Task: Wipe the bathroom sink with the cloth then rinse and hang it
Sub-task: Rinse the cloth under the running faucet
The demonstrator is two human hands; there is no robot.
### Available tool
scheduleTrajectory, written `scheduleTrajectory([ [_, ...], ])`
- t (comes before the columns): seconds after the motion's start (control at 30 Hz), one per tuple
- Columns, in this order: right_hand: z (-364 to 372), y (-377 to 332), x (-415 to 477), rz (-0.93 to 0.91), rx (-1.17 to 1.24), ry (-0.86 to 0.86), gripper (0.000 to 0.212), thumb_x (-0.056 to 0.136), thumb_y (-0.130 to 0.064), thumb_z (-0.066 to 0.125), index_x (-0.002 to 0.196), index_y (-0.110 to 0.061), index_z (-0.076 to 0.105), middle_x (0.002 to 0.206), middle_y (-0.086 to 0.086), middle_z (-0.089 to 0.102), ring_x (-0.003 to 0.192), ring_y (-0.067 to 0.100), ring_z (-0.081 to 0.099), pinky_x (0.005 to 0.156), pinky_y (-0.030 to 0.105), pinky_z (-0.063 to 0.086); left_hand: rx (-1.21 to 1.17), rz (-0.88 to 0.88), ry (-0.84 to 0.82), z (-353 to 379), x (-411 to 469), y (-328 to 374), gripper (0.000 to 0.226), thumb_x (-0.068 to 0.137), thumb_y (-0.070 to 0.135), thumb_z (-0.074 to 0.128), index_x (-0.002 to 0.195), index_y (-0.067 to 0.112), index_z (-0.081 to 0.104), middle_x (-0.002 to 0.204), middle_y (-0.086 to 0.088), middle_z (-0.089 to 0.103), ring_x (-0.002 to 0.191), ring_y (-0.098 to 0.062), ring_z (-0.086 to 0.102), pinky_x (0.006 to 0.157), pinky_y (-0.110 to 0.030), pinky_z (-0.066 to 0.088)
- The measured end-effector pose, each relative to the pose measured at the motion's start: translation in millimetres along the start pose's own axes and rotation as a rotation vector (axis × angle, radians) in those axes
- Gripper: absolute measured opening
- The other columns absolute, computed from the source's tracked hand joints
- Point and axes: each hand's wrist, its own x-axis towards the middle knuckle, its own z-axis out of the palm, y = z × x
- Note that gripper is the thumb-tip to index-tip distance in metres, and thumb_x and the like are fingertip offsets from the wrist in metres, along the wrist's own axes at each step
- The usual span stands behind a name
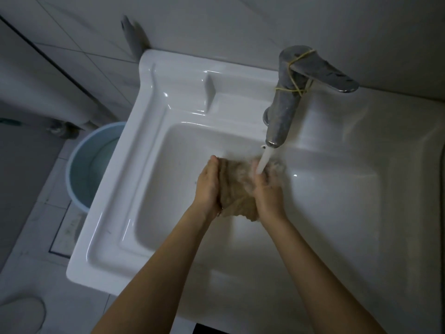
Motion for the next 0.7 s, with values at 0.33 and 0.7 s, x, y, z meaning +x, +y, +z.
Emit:
scheduleTrajectory([
  [0.33,-66,2,13,-0.03,-0.092,0.14,0.047,0.097,-0.042,0.048,0.136,-0.016,0.049,0.131,0.006,0.059,0.117,0.02,0.058,0.095,0.035,0.051,0.026,-0.019,-0.029,67,-5,-28,0.048,0.099,0.047,0.046,0.1,0.004,0.066,0.089,-0.019,0.068,0.082,-0.037,0.064,0.077,-0.039,0.056],
  [0.7,-8,-2,7,-0.135,-0.062,-0.053,0.016,0.1,-0.015,0.044,0.111,-0.016,0.056,0.094,-0.005,0.06,0.088,0.01,0.057,0.066,0.001,0.04,0.007,0.043,0.22,10,-8,6,0.052,0.098,0.051,0.041,0.111,0.008,0.067,0.102,-0.014,0.075,0.094,-0.03,0.073,0.08,-0.042,0.06],
])
